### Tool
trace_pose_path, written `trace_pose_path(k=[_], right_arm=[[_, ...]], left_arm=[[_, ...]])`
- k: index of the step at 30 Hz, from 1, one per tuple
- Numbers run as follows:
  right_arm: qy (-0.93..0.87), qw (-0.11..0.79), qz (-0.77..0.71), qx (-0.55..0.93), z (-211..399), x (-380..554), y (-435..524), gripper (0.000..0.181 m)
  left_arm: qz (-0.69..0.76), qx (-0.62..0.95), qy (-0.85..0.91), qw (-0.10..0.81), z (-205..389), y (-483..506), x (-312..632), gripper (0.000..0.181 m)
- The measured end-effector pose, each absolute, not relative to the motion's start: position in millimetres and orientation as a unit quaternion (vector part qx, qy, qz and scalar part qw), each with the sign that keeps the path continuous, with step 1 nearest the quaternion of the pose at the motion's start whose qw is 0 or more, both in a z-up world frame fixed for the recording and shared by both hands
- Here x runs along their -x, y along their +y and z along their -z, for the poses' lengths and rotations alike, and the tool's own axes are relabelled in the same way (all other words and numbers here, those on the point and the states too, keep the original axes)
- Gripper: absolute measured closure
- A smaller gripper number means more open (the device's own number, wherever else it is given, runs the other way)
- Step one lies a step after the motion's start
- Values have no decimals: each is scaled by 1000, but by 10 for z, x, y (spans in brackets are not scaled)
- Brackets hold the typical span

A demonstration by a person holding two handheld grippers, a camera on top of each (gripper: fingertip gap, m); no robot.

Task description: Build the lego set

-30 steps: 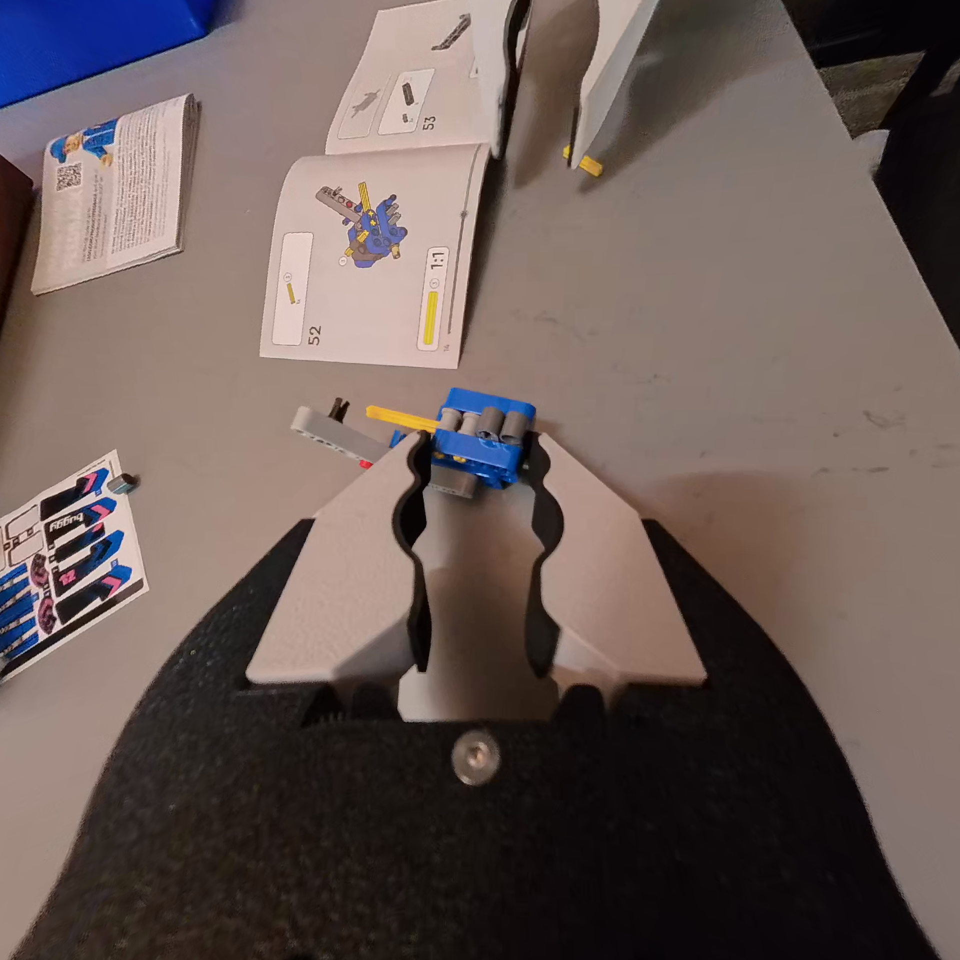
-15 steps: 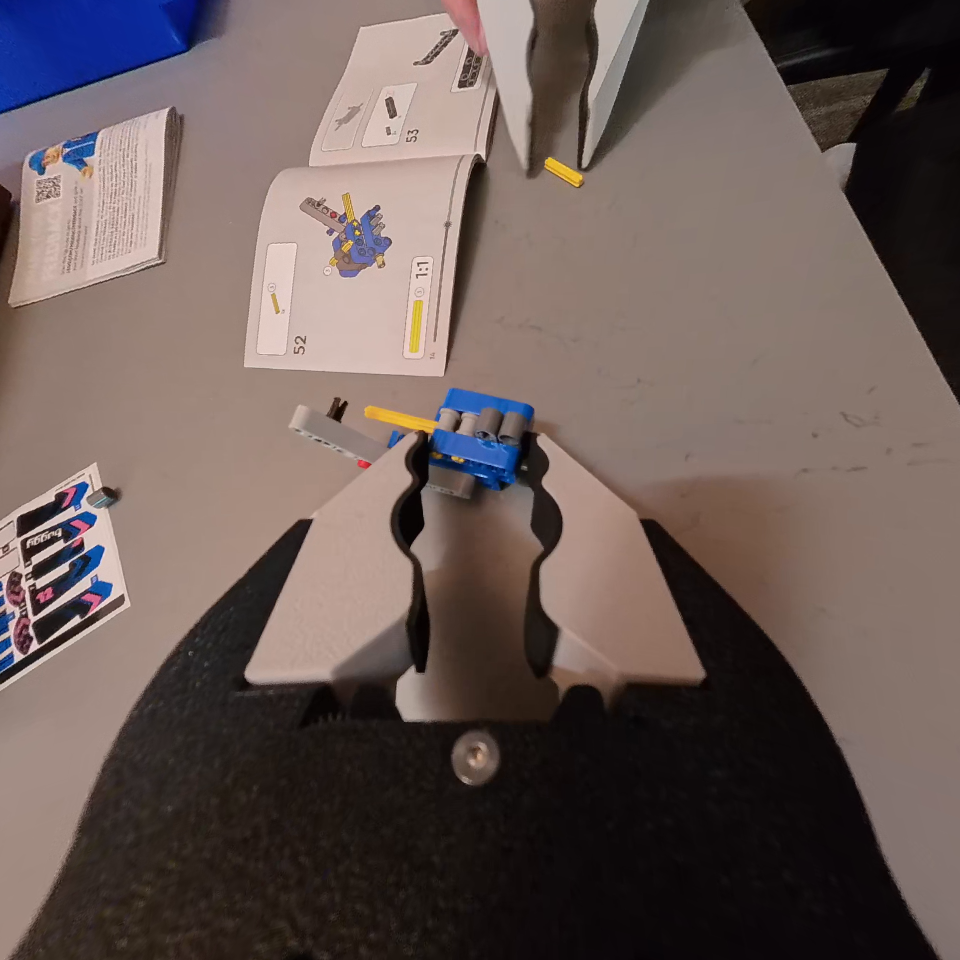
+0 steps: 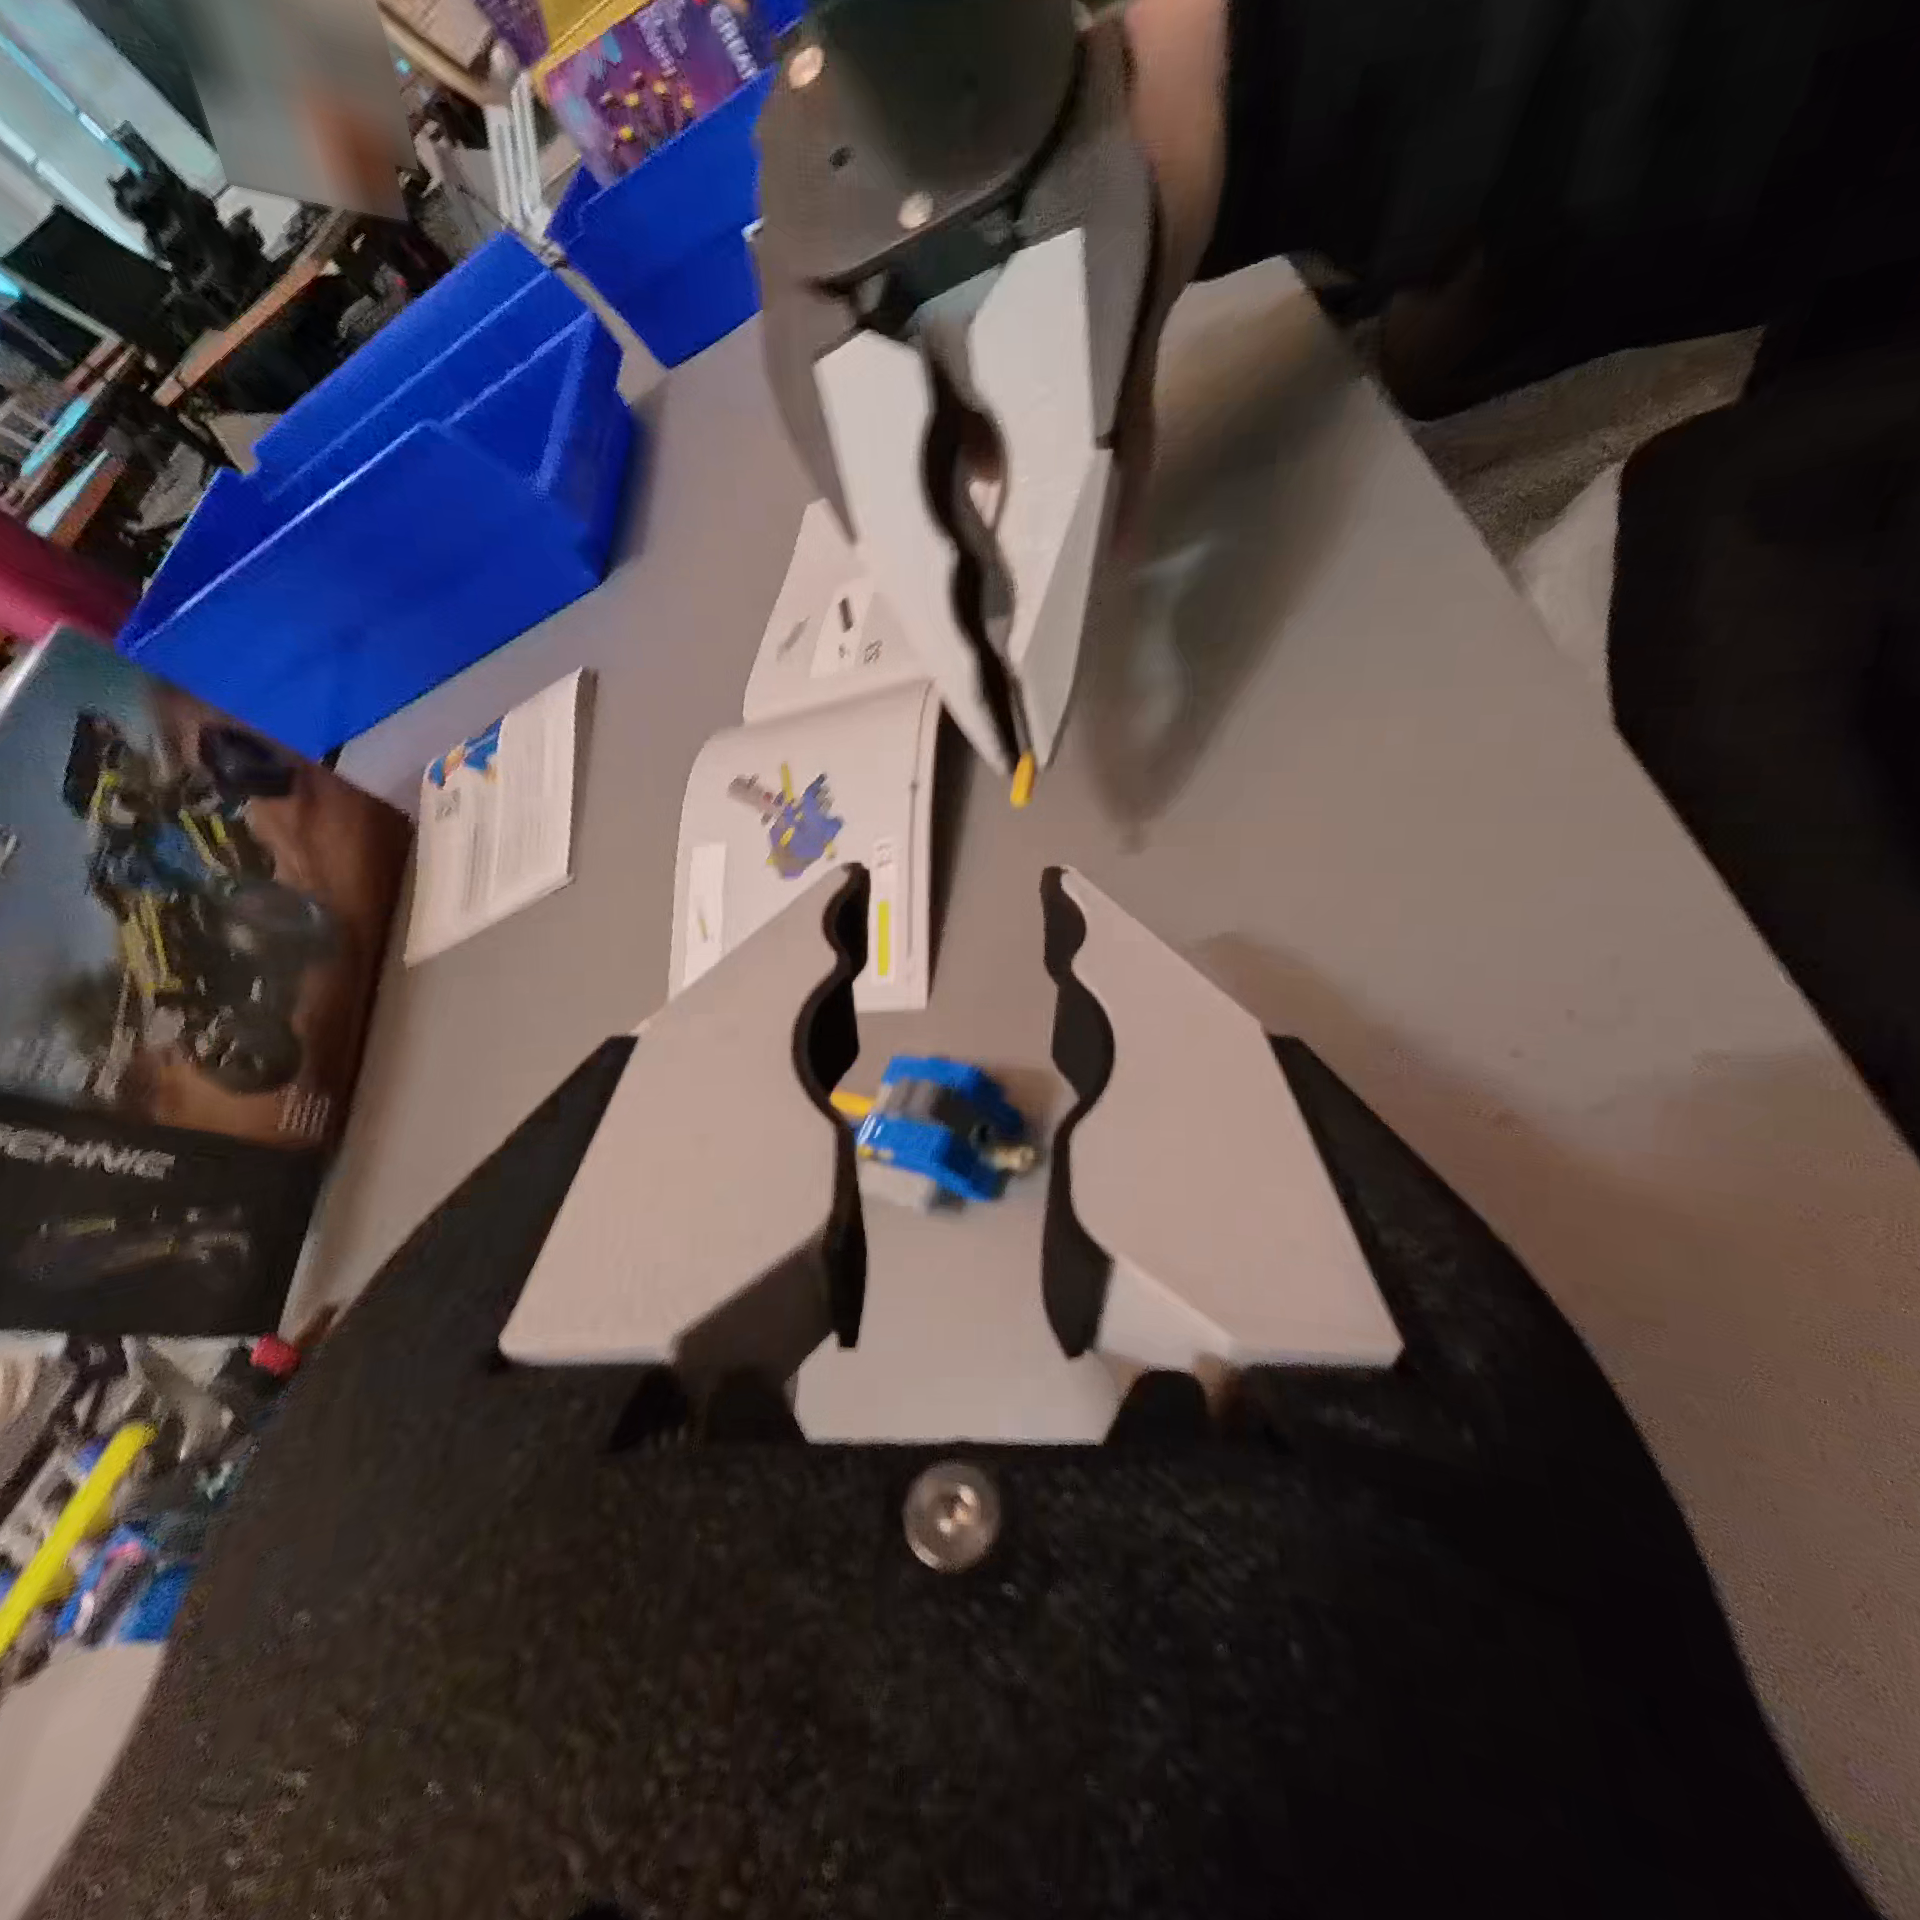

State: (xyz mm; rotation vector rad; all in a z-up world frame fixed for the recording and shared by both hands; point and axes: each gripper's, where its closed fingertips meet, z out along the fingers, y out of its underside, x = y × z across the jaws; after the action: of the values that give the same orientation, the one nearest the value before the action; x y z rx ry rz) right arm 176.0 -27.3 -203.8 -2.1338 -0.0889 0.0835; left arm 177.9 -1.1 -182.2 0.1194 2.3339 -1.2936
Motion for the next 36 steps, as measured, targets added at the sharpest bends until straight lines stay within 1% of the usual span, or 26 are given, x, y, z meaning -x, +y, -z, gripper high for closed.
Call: trace_pose_path(k=[1,4,9,12,13,19,22,26,28,32,36], right_arm=[[-43,492,-48,868,1993,-1704,-228,178],[-44,516,-71,853,1917,-1635,-147,178],[-61,530,-33,845,1837,-1638,-108,179],[-87,526,-1,846,1820,-1617,-94,179],[-91,526,4,846,1814,-1610,-88,179],[-103,520,29,847,1839,-1628,-68,179],[-103,540,39,834,1800,-1661,-67,174],[-100,574,22,813,1706,-1639,-64,175],[-100,581,29,807,1681,-1650,-60,173],[-101,601,17,793,1620,-1619,-41,178],[-94,615,6,783,1590,-1624,-29,178]], left_arm=[[470,-56,849,236,1815,-65,-1733,152],[473,-83,843,242,1806,-150,-1639,165],[467,-67,859,198,1902,-169,-1593,164],[485,-47,854,183,1858,-160,-1612,177],[491,-42,852,177,1846,-152,-1614,178],[490,-33,855,169,1867,-124,-1639,180],[497,-33,850,173,1859,-101,-1664,181],[531,-32,830,168,1740,-99,-1648,181],[542,-34,822,171,1686,-103,-1637,181],[552,-36,814,177,1653,-112,-1638,181],[560,-39,807,184,1622,-104,-1644,181]])
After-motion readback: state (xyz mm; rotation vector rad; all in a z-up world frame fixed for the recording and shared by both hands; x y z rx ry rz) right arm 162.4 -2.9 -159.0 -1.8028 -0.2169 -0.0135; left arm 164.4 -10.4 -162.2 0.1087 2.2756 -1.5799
